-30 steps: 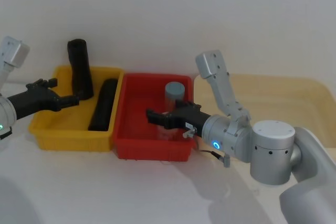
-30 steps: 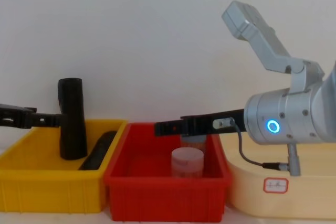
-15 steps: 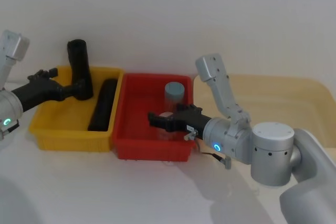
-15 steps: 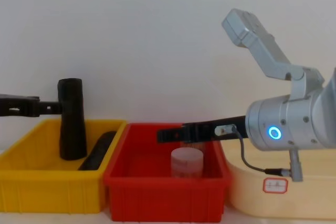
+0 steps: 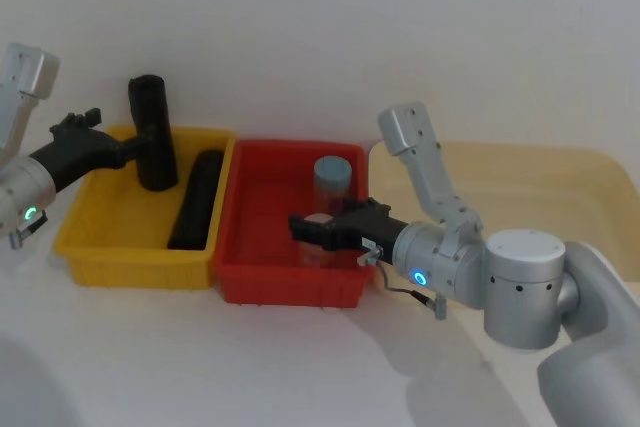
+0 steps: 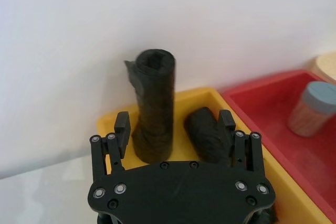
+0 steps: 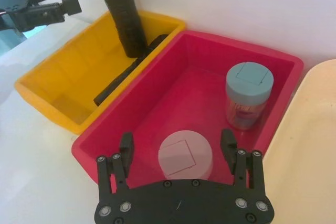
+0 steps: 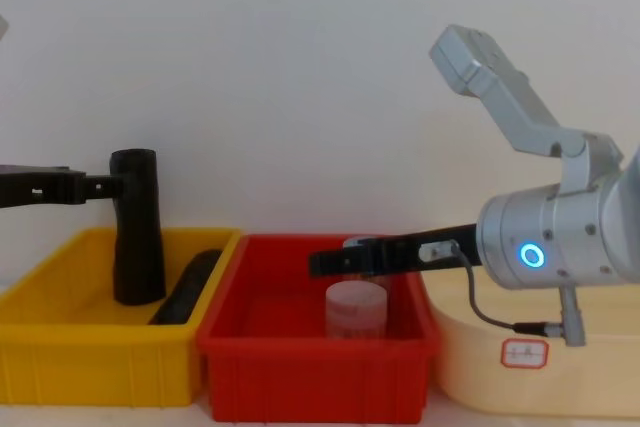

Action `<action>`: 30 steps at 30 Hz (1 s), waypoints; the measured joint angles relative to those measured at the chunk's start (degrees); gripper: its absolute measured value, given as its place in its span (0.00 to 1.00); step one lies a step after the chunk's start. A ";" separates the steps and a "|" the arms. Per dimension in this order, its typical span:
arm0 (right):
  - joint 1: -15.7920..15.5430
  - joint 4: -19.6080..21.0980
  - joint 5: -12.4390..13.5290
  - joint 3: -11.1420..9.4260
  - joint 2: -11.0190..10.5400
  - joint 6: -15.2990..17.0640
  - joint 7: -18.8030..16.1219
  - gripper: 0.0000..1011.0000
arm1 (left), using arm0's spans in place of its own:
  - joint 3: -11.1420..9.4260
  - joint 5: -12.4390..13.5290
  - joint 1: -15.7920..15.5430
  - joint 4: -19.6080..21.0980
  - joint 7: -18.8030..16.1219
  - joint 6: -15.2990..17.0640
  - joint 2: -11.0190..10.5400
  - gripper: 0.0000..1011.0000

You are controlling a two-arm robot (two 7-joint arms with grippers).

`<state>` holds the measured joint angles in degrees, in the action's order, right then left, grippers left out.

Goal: Pick up the garbage bag with the one hand and transfer it to the other hand.

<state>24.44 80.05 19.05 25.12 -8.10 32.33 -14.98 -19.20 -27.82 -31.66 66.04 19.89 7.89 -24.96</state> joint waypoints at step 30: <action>2.68 -2.20 1.62 -0.75 -2.58 -0.33 -1.80 0.99 | -1.35 6.26 -14.89 -30.14 -2.72 -15.23 11.38 0.99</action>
<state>27.12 77.85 20.67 24.38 -10.68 32.00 -16.78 -20.55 -21.56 -46.54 35.90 17.17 -7.33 -13.58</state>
